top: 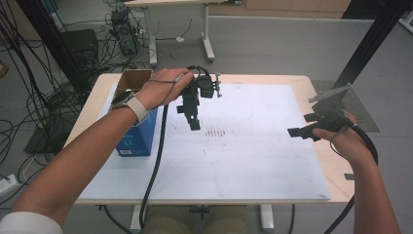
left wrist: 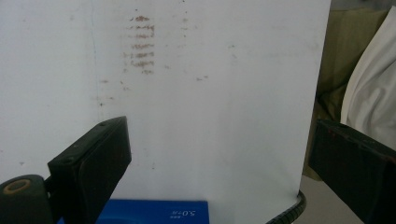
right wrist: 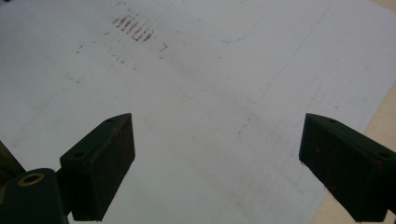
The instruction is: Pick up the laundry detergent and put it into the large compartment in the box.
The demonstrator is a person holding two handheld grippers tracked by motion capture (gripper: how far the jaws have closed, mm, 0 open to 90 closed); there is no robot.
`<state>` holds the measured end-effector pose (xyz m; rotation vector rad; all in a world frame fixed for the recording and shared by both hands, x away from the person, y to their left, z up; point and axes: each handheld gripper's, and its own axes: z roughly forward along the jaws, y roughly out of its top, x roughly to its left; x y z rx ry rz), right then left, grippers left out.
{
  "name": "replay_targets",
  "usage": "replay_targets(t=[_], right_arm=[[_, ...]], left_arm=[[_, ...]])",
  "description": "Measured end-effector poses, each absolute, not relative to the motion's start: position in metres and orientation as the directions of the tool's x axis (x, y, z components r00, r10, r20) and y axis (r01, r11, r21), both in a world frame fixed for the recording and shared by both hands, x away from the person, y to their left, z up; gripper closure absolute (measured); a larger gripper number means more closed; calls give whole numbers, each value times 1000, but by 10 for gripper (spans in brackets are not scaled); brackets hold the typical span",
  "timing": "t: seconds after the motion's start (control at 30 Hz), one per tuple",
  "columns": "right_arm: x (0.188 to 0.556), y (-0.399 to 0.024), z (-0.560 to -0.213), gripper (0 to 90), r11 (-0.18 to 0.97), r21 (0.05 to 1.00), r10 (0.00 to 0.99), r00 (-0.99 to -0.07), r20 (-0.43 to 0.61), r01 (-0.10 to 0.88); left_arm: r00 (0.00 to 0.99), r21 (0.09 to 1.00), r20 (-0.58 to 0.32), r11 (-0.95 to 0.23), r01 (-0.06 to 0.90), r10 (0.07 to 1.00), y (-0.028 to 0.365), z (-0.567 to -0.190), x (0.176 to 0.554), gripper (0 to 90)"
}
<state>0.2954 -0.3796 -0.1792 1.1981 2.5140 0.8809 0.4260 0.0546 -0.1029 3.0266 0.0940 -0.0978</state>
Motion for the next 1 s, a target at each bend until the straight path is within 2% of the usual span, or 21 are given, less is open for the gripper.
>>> replay_targets(t=[1.0], right_arm=[[295,-377,-183,100,488,598,763,-643,61,636]], left_arm=[[995,126,-61,-988,91,84,65,-104,425,60]])
